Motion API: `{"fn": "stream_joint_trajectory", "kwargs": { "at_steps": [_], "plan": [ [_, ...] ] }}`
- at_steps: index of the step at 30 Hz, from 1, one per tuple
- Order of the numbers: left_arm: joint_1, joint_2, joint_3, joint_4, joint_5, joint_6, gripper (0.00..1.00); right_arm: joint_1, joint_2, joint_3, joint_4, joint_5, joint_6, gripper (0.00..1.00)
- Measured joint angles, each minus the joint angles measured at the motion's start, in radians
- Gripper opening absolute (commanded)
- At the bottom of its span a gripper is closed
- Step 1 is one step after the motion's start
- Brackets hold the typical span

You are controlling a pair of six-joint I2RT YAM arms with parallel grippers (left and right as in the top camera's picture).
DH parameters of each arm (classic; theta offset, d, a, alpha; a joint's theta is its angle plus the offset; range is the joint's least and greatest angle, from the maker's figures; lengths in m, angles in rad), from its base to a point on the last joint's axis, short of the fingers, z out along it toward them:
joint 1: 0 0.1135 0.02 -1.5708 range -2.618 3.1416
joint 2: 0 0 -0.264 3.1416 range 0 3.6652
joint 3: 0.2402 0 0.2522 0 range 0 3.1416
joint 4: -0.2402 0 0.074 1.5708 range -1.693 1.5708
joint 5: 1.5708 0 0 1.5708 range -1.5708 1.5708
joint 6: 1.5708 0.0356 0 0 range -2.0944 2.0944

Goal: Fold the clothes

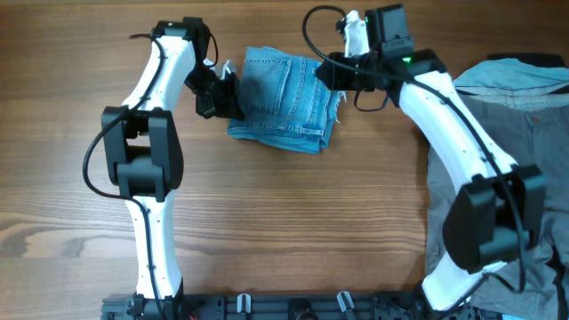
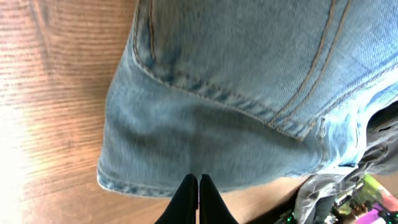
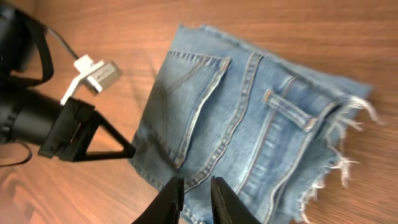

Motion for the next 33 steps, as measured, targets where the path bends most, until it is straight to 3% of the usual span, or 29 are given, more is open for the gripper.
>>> {"fn": "stream_joint_trajectory", "kwargs": {
  "at_steps": [4,9,14,16,19,21,22,27,33],
  "plan": [
    [-0.011,-0.01,-0.048,0.032,-0.063,-0.056,0.04,0.0,0.0,0.0,0.005,0.045,0.012,0.2],
    [-0.003,-0.092,-0.273,0.3,-0.048,-0.248,0.04,0.0,0.0,0.0,0.018,0.08,0.014,0.2],
    [0.065,-0.09,-0.274,0.586,-0.065,-0.365,0.06,0.0,0.0,0.0,0.078,0.098,0.002,0.23],
    [0.151,-0.063,-0.217,0.648,-0.086,-0.381,0.2,0.0,0.0,0.0,0.103,0.101,-0.012,0.24],
    [0.267,-0.043,-0.076,0.541,-0.022,-0.398,0.43,0.0,0.0,0.0,0.093,0.101,-0.029,0.27],
    [0.301,-0.05,0.023,0.451,0.052,-0.383,0.65,0.0,0.0,0.0,0.066,0.101,-0.034,0.27],
    [0.304,-0.066,0.048,0.388,0.088,-0.365,0.85,0.0,0.002,0.0,0.049,0.101,-0.039,0.27],
    [0.226,-0.116,0.061,0.126,0.158,-0.271,1.0,0.0,0.074,0.0,0.028,0.069,-0.075,0.27],
    [0.048,-0.116,-0.049,0.143,0.119,-0.306,1.0,0.003,0.233,0.0,0.03,-0.017,-0.133,0.26]
  ]
}}
